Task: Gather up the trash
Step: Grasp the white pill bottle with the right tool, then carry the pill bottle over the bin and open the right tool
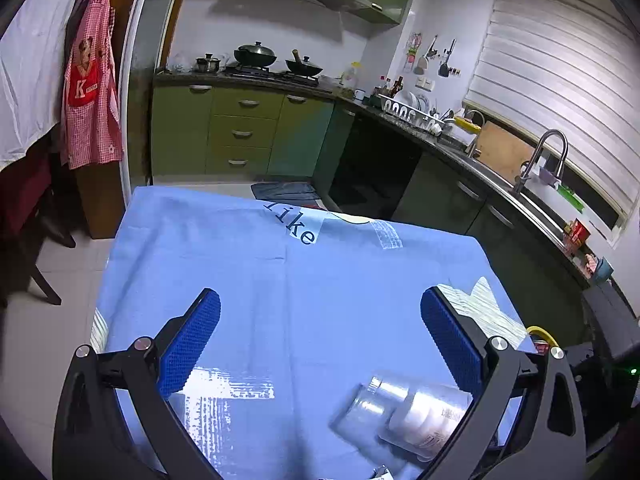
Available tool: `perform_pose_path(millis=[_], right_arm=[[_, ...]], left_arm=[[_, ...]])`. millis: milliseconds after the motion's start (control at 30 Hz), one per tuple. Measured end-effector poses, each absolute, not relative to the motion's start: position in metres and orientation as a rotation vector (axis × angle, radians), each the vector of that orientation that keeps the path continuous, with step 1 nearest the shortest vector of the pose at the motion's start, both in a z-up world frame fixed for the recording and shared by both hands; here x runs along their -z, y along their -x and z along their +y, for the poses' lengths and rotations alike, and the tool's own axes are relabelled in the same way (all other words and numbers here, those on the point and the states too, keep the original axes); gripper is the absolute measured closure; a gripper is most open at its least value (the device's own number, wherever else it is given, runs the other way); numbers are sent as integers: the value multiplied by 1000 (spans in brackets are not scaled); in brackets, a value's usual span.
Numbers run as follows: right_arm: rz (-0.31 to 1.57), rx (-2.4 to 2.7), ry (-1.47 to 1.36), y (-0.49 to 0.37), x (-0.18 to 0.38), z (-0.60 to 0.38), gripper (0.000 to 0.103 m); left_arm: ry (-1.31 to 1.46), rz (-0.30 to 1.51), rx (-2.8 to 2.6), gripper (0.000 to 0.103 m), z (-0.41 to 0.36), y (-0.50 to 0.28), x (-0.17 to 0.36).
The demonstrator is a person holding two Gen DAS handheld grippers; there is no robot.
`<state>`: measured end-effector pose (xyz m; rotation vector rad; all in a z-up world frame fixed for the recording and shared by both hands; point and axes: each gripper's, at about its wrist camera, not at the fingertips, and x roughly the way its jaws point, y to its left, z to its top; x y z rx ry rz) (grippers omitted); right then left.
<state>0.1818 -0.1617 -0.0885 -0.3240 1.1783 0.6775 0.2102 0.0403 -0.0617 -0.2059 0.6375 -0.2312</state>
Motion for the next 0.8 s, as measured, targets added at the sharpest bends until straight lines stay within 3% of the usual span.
perform_pose_path(millis=[133, 533, 800], right_arm=[[1211, -678, 342, -191, 98, -157, 54], [1264, -681, 354, -203, 120, -146, 57], [1310, -677, 299, -180, 102, -164, 58]], left_arm=[[204, 648, 243, 5, 37, -211, 65], [186, 661, 254, 5, 28, -210, 66], [200, 667, 250, 5, 30, -210, 66]])
